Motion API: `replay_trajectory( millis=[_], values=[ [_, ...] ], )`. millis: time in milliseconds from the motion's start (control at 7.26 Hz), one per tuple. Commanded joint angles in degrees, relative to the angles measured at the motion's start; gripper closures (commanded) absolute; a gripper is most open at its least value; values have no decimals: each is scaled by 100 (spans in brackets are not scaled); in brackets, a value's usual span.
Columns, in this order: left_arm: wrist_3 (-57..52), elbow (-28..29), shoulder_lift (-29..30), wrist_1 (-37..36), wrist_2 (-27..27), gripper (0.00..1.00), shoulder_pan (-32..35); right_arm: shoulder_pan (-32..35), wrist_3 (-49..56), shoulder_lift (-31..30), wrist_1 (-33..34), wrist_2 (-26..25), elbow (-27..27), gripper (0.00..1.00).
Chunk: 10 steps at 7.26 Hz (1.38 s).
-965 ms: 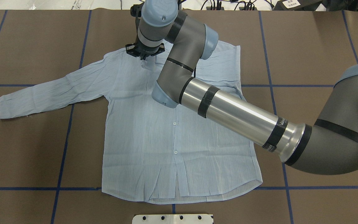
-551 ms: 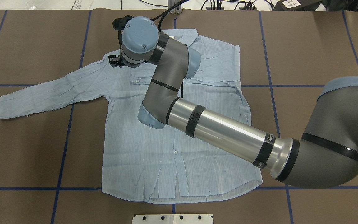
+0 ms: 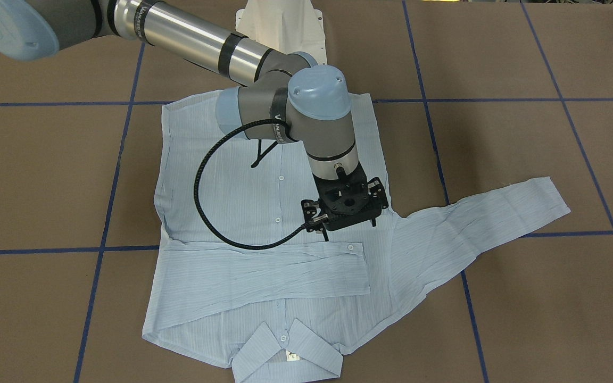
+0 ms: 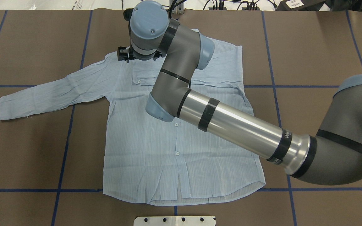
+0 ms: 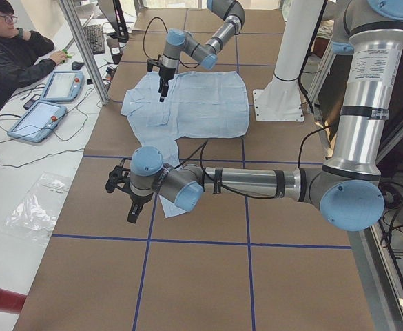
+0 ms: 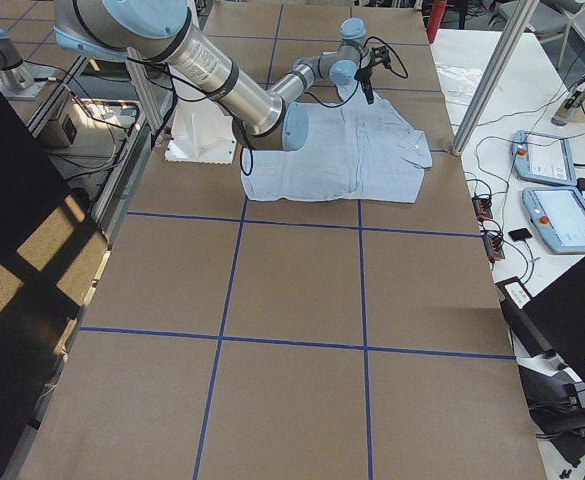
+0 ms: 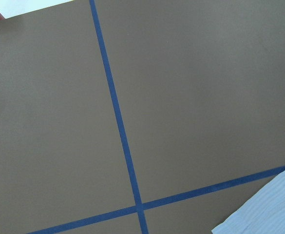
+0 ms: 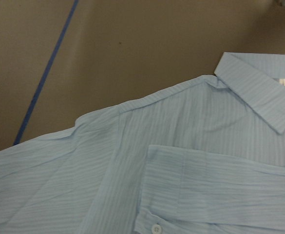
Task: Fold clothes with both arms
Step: 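Lay the sleeve across the chest and open the right gripper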
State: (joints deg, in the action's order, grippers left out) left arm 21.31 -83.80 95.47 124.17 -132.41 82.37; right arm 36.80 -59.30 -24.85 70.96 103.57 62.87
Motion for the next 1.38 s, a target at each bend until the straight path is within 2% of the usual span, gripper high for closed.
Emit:
replay_trajectory(
  millis=[0, 138, 276, 413, 551, 689, 965, 1240],
  values=[
    [2018, -126, -387, 1148, 397, 1, -657, 519, 93, -729, 1372, 626, 1302, 0],
    [2931, -301, -789, 1849, 644, 4, -1000, 852, 173, -1097, 1516, 1151, 1611, 0],
    [3688, -495, -1046, 2178, 977, 5, -1369, 1064, 469, -1588, 1517, 1461, 2006, 0],
    [4183, -697, -1196, 2181, 1494, 5, -1773, 1206, 777, -2228, 1561, 1560, 2558, 0],
    [4371, -707, -1293, 2181, 1838, 5, -1994, 1398, 1206, -2435, 1996, 1744, 2877, 0],
    [4373, -681, -1320, 2146, 2233, 8, -2171, 1435, 1445, -2428, 2419, 1745, 3072, 0],
    [4373, -541, -1321, 2059, 2841, 17, -2653, 1436, 1457, -2446, 2449, 1745, 3074, 0],
    [4373, -540, -1321, 2005, 2879, 25, -2875, 1427, 1448, -2489, 2440, 1737, 3074, 0]
  ],
)
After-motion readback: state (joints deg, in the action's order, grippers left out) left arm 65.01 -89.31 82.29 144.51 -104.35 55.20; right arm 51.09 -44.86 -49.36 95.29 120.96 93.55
